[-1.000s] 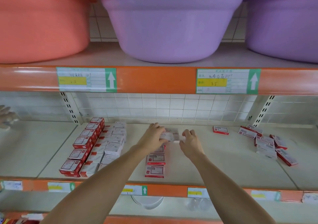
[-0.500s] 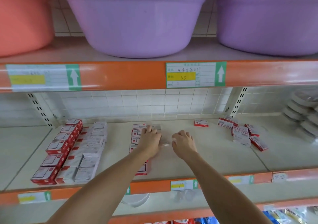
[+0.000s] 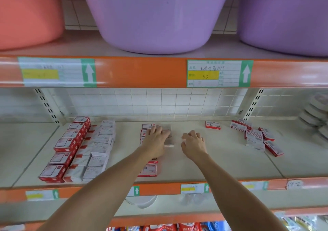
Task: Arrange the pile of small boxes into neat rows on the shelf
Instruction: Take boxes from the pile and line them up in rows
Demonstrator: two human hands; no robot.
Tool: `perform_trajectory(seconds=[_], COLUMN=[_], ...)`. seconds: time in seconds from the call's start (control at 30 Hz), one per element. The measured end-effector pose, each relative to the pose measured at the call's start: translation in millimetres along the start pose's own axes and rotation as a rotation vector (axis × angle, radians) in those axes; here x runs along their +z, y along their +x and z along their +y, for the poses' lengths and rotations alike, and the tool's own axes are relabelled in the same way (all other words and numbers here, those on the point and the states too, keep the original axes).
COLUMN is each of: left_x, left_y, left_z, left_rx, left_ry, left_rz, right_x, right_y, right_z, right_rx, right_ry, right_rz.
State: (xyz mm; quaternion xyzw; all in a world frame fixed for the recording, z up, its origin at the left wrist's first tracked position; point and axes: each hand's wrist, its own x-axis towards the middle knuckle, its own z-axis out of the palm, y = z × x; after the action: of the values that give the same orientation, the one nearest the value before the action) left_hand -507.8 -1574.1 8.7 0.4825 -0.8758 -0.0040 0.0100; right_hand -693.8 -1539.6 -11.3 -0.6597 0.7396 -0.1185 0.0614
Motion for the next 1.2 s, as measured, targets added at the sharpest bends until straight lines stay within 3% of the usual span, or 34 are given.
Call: perform_trajectory(seconds=[0.37, 0.57, 0.93, 1.2], left_x=[-7.1, -20.4, -33.8, -33.4], left_y=[-0.5, 5.6, 32.6, 70.7], left_z=[9.3, 16.8, 84.9, 142.9], left_rx=[0.092, 0.163, 0.294, 0.338], left_ry=[0.045, -0.076, -0.178, -0.169], left_rz=[0.027, 0.053, 0.031, 0.018], right_x=[-2.1, -12.6, -43.8, -76.2], right_y=[-8.9, -25.8, -76.6, -78.1], right_z=[-11.6, -5.0, 62.0, 137.6], right_rx=[0.034, 0.102, 0.344, 0.408], right_ry=[-0.046, -0.008, 0.032, -0.003], right_rz=[-0.056, -0.018, 0.101, 0.121])
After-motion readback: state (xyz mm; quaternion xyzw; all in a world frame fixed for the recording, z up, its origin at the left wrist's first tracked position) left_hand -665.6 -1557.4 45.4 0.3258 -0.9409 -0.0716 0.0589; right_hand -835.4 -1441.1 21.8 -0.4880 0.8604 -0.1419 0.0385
